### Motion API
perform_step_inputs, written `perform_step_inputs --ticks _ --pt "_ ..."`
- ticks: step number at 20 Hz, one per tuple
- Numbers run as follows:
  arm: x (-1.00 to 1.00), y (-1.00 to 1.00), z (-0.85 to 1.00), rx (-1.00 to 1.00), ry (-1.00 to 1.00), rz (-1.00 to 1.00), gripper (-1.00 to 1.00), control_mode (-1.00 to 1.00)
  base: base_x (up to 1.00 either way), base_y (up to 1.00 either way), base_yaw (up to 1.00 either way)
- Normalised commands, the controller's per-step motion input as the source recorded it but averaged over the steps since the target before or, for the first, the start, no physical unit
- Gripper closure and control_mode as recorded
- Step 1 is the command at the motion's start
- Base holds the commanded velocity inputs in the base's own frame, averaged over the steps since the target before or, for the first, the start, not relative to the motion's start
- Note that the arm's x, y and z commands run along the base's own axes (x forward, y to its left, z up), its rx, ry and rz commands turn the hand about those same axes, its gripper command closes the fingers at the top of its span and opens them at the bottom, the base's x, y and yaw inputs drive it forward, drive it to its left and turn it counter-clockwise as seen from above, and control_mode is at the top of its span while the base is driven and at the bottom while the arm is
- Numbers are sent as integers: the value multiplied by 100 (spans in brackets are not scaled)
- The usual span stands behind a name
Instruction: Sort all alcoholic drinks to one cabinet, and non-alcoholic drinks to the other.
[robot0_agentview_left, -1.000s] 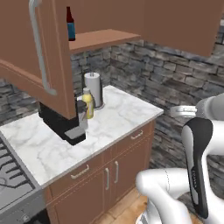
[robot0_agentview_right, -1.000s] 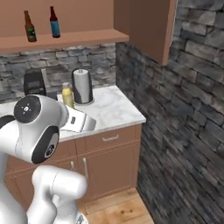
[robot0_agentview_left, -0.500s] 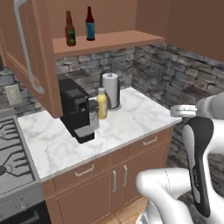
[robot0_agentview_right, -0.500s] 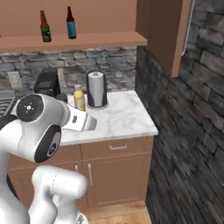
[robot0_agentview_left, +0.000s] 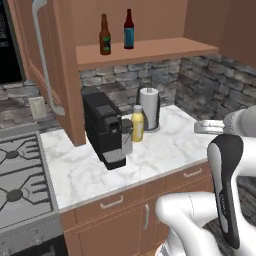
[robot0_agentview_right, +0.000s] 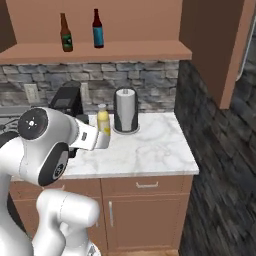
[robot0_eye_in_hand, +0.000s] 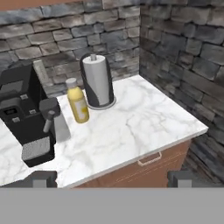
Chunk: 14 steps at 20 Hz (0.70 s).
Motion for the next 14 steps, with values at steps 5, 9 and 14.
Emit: perform_step_inputs --ticks 5,9,14 --pt "0 0 0 0 0 0 -100 100 57 -17 28" --pt "0 0 0 0 0 0 -100 100 10 -36 32" --pt "0 0 0 0 0 0 -100 100 9 -39 33"
